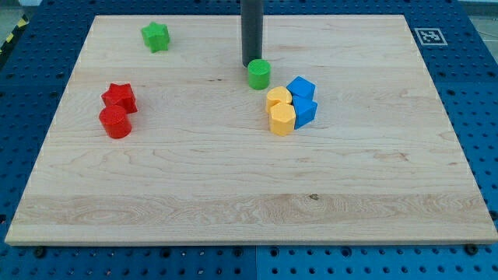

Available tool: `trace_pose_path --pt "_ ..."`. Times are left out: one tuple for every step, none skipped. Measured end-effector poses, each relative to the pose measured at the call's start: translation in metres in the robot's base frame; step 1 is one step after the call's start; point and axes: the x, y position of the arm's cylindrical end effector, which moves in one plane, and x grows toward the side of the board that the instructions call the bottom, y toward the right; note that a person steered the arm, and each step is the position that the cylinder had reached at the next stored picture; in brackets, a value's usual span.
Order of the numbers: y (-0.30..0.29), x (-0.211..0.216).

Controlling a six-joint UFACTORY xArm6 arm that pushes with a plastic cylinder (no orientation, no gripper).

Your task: Push the green circle to the top of the yellow heart

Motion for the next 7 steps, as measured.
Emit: trace_pose_path --pt "-0.005 0.002" --pt "-0.03 0.002" --pt "-0.022 0.007" --pt "-0.005 0.027" --pt "0.001 0.03" --pt "0.006 0.031" --pt "0.006 0.031"
